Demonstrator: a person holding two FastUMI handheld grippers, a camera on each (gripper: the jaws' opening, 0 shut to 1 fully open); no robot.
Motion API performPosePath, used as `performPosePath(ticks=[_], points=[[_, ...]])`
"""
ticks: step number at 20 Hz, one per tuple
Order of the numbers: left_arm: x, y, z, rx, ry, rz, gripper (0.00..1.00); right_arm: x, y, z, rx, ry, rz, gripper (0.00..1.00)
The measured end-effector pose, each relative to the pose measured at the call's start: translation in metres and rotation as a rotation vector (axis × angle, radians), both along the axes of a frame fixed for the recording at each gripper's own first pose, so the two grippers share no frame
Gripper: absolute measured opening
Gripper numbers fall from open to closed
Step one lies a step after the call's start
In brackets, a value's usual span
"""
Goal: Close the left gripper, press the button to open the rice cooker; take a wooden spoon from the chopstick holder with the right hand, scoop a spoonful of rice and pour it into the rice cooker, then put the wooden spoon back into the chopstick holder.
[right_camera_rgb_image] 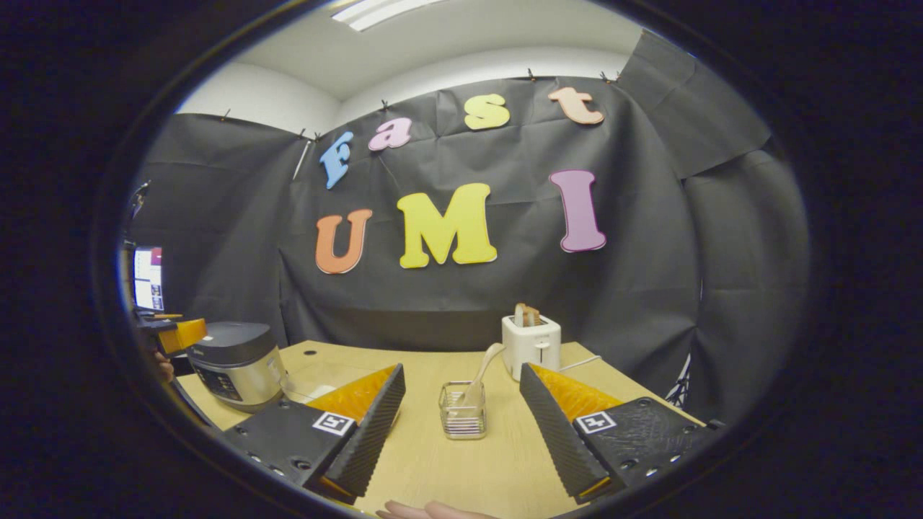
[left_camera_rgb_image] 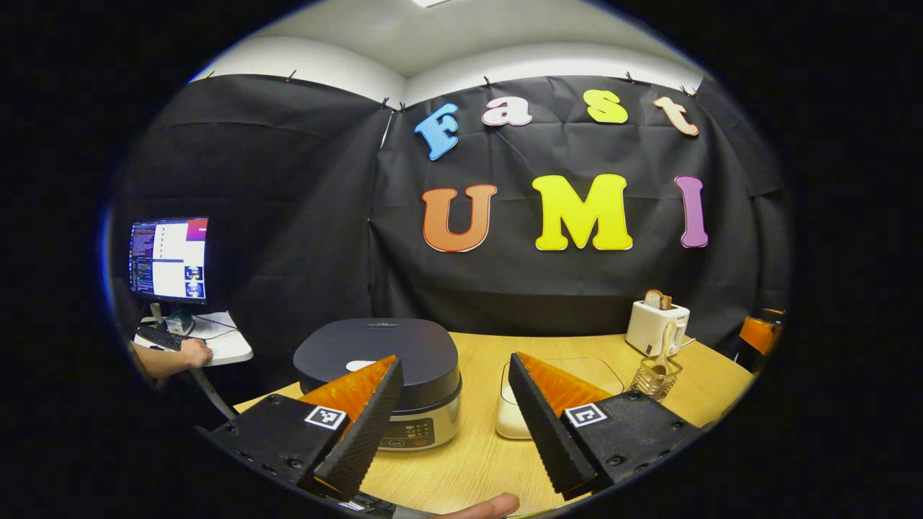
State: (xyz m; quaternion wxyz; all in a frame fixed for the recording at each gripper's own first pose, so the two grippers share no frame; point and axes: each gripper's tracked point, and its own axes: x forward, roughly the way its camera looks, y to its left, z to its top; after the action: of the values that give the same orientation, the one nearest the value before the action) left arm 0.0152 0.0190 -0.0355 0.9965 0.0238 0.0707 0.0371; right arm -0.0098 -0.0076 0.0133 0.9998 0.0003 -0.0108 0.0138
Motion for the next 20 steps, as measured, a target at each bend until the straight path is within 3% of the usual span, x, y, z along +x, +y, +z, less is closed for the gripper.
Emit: performPosePath(ticks=[2, 6, 7, 8, 9, 11, 15, 20], points=[[0.004, -0.001, 0.003, 0.027, 0.013, -0.016, 0.89, -0.001, -0.006, 0.000, -0.014, 0.002, -0.018, 0.92], [0.016, 0.011, -0.012, 0.016, 0.120, -0.029, 0.70, -0.002, -0.019, 0.010, -0.024, -0.035, -0.046, 0.95], [0.018, 0.018, -0.013, 0.015, 0.145, -0.022, 0.58, -0.004, -0.023, 0.015, -0.024, -0.046, -0.053, 0.95], [0.020, 0.025, -0.012, 0.018, 0.164, -0.014, 0.57, -0.006, -0.028, 0.017, -0.021, -0.056, -0.061, 0.95], [0.022, 0.030, -0.008, 0.024, 0.176, -0.006, 0.37, -0.008, -0.031, 0.021, -0.015, -0.066, -0.066, 0.95], [0.025, 0.043, -0.003, 0.026, 0.202, 0.006, 0.21, -0.012, -0.036, 0.028, 0.004, -0.084, -0.069, 0.95], [0.032, 0.070, -0.002, 0.011, 0.264, 0.051, 0.04, -0.014, -0.047, 0.033, 0.008, -0.099, -0.089, 0.95], [0.041, 0.090, -0.025, -0.023, 0.373, 0.085, 0.03, -0.016, -0.052, 0.036, -0.005, -0.115, -0.113, 0.95]])
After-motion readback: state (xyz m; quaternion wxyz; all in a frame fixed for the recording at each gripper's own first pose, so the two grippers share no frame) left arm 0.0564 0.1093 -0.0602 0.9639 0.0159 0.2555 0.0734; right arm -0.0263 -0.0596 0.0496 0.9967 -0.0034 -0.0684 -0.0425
